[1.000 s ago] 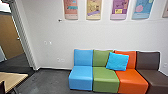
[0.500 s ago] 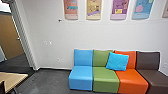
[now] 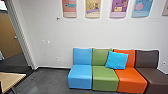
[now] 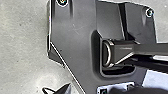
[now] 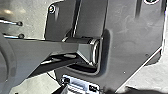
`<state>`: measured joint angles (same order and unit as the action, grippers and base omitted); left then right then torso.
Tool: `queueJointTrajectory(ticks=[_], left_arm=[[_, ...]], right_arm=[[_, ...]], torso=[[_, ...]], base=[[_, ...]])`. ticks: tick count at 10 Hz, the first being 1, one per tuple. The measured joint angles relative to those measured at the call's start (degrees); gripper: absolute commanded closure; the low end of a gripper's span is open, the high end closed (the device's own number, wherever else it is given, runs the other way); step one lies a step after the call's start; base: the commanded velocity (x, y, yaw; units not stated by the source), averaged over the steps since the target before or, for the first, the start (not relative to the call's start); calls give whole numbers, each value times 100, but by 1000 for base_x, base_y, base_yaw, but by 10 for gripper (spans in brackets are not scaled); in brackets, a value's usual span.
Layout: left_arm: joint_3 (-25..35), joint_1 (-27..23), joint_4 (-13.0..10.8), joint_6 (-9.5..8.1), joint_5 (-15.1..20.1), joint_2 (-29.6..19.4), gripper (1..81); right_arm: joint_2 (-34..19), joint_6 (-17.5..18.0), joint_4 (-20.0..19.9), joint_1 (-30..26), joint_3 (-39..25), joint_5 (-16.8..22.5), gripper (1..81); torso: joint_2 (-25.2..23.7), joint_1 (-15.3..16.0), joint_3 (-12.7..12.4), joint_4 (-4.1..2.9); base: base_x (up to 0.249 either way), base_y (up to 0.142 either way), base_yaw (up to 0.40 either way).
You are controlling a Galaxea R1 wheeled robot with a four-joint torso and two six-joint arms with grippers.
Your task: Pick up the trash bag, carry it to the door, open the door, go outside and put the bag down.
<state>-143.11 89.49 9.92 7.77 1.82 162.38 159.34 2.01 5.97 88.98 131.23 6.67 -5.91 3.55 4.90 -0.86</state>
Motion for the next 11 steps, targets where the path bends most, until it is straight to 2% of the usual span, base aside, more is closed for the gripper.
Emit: queueJointTrajectory(ticks=[2,4,6,8,11], left_arm=[[83,-168,162,-6,5,-91,10],[85,-284,193,-6,9,-63,10],[124,-369,217,-6,135,-33,10],[132,-485,396,-5,324,-33,10],[138,-532,444,-6,385,-52,10]], right_arm=[[-315,11,2,-74,-210,11,10],[-538,18,2,-205,-408,30,10],[-722,20,2,-284,-833,2,10],[-959,20,-13,-285,-1211,35,10],[-1254,20,-57,-332,-1467,44,10]], torso=[[-420,271,367,13],[-811,518,477,13],[-1222,780,502,13],[-1648,1045,505,13],[-2278,1440,505,13]], base=[[0,0,0],[0,0,0],[0,0,0],[0,0,0],[0,0,0]])
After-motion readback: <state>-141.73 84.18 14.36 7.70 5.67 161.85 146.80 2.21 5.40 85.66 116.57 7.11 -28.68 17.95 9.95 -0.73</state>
